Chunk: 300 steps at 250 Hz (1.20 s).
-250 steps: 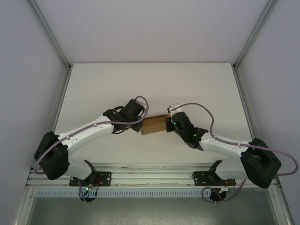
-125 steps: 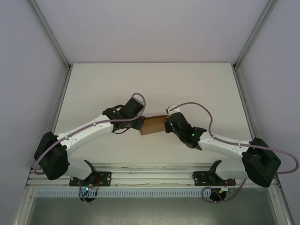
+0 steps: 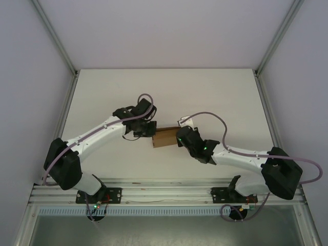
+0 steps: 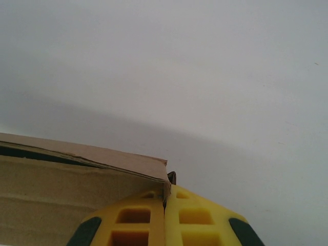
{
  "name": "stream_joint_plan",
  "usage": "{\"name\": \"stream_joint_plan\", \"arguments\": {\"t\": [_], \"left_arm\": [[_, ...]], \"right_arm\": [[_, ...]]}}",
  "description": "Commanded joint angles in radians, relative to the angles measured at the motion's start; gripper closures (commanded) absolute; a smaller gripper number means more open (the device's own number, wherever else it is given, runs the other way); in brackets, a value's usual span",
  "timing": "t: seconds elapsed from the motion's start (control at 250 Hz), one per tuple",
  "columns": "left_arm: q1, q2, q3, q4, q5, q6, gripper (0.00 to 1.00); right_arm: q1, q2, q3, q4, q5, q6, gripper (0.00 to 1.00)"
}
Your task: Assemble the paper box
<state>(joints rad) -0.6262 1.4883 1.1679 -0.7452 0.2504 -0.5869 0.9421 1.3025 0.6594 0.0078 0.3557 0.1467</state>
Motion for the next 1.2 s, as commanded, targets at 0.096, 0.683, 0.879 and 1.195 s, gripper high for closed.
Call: {"name": "stream_joint_plan", "arguments": {"t": [0.096,0.683,0.879,1.195], "left_arm": [[-0.013,-0.008,-0.109,0.09,-0.037,-0.031,1.0],[-0.117,-0.1,-0.333,0.262,-0.247,-0.04,1.0],[-0.142,-0.074,-0.318,0.268,-0.287,-0.045,1.0],[-0.145,-0.077,-0.326,0.285,-0.279,-0.034,0.99]], "right_arm": [[0.012,0.02,-0.039,-0.074,-0.001,0.031,1.0],[0.012,-0.042,-0.018,-0.084,0.006,0.108,0.59],[-0.028,-0.103,0.051,-0.158,-0.092,0.121,0.45],[-0.139,-0.166,0.095,-0.121,-0.224,0.1,0.35]]}}
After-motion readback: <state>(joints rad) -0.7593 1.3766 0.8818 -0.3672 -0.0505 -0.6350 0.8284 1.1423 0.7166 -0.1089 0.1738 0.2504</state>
